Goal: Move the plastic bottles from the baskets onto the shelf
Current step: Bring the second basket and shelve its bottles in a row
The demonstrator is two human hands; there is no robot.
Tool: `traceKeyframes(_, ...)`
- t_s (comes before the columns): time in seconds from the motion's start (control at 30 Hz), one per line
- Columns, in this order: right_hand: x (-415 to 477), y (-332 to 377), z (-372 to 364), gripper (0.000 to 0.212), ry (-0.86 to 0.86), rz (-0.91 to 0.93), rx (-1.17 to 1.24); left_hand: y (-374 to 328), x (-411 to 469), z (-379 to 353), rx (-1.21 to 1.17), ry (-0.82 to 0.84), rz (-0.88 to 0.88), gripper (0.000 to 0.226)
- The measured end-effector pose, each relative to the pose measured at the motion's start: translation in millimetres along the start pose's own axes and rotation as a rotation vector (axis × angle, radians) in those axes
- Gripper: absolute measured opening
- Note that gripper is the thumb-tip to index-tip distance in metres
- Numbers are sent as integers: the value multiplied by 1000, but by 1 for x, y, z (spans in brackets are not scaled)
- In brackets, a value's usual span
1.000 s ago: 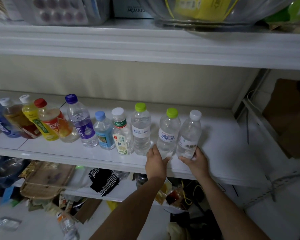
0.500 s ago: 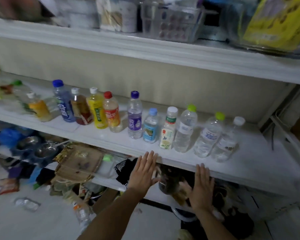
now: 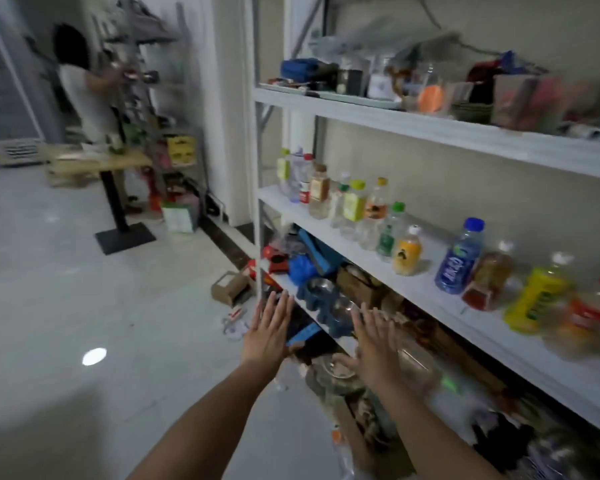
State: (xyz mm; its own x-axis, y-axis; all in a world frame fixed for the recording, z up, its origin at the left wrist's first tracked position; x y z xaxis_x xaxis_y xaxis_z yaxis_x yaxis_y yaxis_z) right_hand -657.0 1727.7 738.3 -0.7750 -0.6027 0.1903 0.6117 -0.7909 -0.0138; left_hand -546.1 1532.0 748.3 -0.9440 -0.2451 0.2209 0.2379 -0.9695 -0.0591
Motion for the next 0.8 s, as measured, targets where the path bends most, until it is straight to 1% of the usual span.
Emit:
traceKeyframes(0.07,30,69,9,109,19,124,26,59,-16,17,11,-9,138,114)
traceKeyframes(0.1,42,99,16,105,37,176,34,81,-25,30,5,6,219,110)
traceKeyframes(0.2,69,178,31,101,78,358,14,144,-62,48,119,-117,446,90)
traceKeyframes(0.27,81,223,30,100,83,491,25,182,-95,51,153,-152,535,83)
traceKeyframes(0.37,95,287,22,104,79,596,59,232,-152,48,129,-14,673,87)
traceKeyframes(0.4,97,310,19,108,92,642,71,249,-172,46,150,-21,723,90)
traceKeyframes(0.47,98,356,14,113,109,746,109,276,-205,48,96,-8,859,104)
traceKeyframes(0.5,98,378,10,113,121,794,126,288,-219,51,75,6,930,107)
traceKeyframes(0.57,98,421,6,111,126,882,144,302,-242,59,71,69,1041,103)
traceKeyframes(0.67,106,481,0,102,133,1018,122,330,-265,58,123,5,1148,97)
traceKeyframes(0.73,124,515,-4,98,122,1086,111,354,-273,55,163,19,1194,103)
traceKeyframes(0.8,146,547,-10,99,98,1150,81,383,-281,50,151,0,1228,111)
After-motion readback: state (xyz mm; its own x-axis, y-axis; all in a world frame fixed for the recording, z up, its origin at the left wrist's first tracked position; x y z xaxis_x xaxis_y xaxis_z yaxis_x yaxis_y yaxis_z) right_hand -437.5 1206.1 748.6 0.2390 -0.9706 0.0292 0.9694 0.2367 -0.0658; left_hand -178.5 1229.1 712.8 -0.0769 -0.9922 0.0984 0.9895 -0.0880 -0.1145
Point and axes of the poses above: each hand's wrist, its own x-axis towards the middle knuckle, its own z-axis out of the back of the hand, y = z × x, the point moved 1 cm from there along x, towards the middle knuckle, and after that the axes turned 6 degrees about -x, right-handed, at the moved point
